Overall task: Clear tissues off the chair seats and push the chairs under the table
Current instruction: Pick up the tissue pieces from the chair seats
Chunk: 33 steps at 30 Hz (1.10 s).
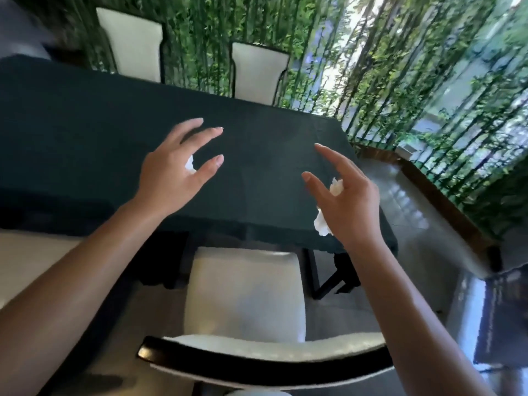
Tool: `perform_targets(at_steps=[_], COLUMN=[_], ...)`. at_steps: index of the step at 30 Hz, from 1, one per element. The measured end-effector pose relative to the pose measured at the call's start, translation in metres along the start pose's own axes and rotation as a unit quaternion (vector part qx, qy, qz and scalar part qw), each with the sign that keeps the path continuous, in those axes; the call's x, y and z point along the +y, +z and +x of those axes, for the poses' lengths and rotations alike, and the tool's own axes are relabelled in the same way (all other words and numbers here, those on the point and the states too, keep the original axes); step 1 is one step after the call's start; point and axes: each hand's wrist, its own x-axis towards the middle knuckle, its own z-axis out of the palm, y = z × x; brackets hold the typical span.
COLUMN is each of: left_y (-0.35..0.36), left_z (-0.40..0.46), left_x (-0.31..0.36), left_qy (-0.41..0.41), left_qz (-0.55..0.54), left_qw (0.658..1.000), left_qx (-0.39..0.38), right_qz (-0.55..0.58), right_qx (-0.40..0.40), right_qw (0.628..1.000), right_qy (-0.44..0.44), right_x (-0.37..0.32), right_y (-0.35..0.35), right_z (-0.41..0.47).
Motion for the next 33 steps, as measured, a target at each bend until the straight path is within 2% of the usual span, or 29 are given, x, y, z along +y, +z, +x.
perform_targets(at_steps=[3, 6, 9, 11, 18, 24, 30, 33], left_y=[0.003, -0.002, -0.018, -0.029, -0.054, -0.094, -0.161, -0.198], left_z=[-0.017, -0.035, -0.040, -0.034, -0.020, -0.028, -0.043, -0.061], left_x=[-0.007, -0.017, -0.042, -0.056, -0.098, -0.156, -0.231, -0.269], left_qy=[-0.040, -0.055, -0.069, -0.081, -0.106, -0.118, -0.144, -0.147], left_qz=[0.018, 0.066, 0.141, 0.171, 0.194, 0.163, 0.133, 0.128], left_qw=[0.999, 0.995, 0.983, 0.975, 0.965, 0.971, 0.979, 0.980], left_qx=[0.005, -0.047, -0.090, -0.113, -0.139, -0.129, -0.056, -0.047], right_qz=[0.019, 0.040, 0.012, 0.001, -0.016, -0.022, -0.025, -0.037], right_qx=[-0.023, -0.041, -0.065, -0.088, -0.089, -0.103, -0.119, -0.133], right_qw=[1.000, 0.998, 0.998, 0.996, 0.994, 0.991, 0.991, 0.990], right_qy=[0.000, 0.010, -0.013, 0.003, 0.059, 0.079, 0.054, 0.036], right_x=[0.019, 0.033, 0.039, 0.044, 0.048, 0.000, -0.088, -0.128], right_y=[0.018, 0.046, 0.068, 0.074, 0.082, 0.140, 0.209, 0.248], right_z=[0.012, 0.006, -0.010, -0.015, -0.007, -0.013, -0.012, -0.011])
